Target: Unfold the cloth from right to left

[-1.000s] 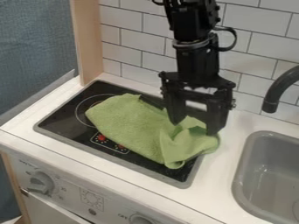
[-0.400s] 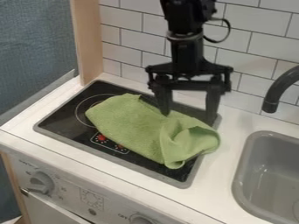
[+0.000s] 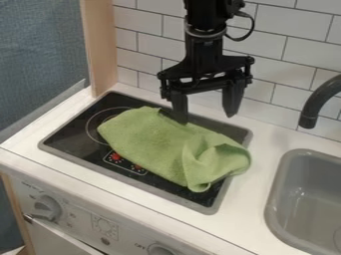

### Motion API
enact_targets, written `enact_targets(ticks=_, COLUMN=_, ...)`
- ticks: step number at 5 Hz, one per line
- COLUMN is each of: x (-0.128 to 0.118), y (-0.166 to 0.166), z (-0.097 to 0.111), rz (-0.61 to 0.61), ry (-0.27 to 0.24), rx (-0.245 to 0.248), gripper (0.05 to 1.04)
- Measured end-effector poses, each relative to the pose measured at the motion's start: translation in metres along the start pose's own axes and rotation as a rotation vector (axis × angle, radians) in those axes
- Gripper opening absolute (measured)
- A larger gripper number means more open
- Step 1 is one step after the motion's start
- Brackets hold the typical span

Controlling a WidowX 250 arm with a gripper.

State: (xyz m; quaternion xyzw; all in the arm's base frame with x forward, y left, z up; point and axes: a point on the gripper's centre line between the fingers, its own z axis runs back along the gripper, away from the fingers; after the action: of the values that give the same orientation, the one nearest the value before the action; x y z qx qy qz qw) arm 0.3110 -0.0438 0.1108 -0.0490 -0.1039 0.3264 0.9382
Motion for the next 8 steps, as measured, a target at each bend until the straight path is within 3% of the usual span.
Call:
enact_targets(ticks=1, x=0.027, y=0.006, z=-0.016, rz=0.172, ry=-0.043, rx=-0.005, gripper=0.998)
enact_targets(ticks=3, x=0.069, y=0.001, z=-0.042, rz=0.379, ry=-0.108, rx=-0.090, gripper=0.998)
enact_targets(ticks=6, x=0.079, y=-0.002, z=-0.073, rz=0.409, ry=-0.082, rx=-0.034, gripper=0.998)
enact_targets(ticks=7, x=0.078, y=-0.003, z=-0.083, rz=0.402, ry=-0.047, rx=-0.015, gripper=0.998)
enact_targets(ticks=8, x=0.076, y=-0.004, z=-0.085, rz=0.397, ry=-0.029, rx=-0.017, gripper=0.943)
